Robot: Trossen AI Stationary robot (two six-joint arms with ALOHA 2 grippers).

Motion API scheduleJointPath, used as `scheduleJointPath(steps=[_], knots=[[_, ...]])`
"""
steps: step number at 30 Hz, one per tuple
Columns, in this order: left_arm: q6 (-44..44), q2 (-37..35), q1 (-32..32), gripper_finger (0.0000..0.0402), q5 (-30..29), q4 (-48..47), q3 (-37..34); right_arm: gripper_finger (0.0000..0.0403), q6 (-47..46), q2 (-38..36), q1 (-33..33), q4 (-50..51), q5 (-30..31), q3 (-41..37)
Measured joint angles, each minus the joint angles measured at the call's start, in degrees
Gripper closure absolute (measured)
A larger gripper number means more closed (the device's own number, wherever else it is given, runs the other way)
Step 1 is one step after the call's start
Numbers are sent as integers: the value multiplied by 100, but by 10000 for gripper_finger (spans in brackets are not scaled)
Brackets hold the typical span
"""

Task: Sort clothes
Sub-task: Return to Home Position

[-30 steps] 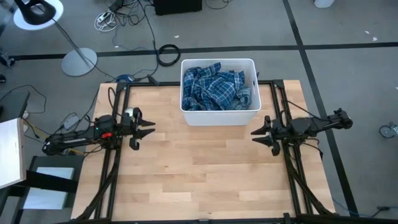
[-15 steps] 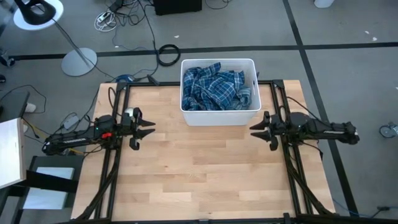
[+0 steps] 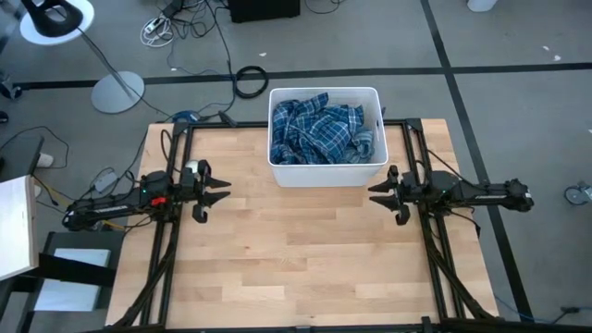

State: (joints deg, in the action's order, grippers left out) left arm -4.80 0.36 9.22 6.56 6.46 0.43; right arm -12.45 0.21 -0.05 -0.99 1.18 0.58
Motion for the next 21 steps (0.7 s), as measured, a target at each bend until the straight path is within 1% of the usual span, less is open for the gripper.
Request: scheduleJointPath(steps=[4,12,21], knots=[[0,0,0,270,-1,14,0,257,11,2,53,-59,362,0],[1,2,0,270,0,22,0,257,62,25,82,-59,364,-4],[2,0,0,270,6,24,0,257,199,357,82,-48,292,-4]])
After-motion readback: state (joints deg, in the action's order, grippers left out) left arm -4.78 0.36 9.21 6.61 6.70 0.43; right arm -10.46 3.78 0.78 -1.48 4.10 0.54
